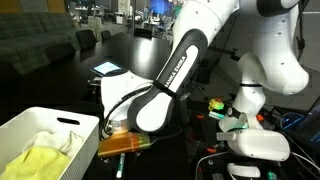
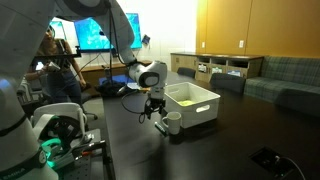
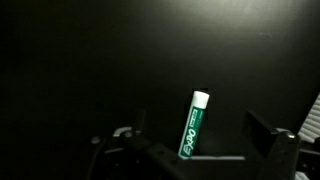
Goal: Pick up the towels and put them in the container. Pick up the pen and the small tape and put them in the cup.
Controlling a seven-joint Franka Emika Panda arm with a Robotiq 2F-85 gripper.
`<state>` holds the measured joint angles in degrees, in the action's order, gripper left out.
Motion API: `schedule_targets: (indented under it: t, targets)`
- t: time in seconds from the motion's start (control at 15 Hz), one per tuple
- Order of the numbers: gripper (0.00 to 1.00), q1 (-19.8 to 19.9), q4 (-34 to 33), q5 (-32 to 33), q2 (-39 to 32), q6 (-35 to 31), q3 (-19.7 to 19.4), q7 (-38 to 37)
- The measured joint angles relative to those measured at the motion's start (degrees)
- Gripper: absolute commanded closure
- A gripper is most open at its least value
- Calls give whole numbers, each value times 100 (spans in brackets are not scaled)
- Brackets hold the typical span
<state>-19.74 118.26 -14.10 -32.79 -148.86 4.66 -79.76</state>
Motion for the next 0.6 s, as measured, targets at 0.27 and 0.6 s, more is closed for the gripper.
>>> schedule_targets:
  t: [0.27, 0.6]
  targets:
    - [0, -3, -86, 1, -187, 60, -32, -247]
    - [0, -67, -181, 17, -369, 103, -67, -567]
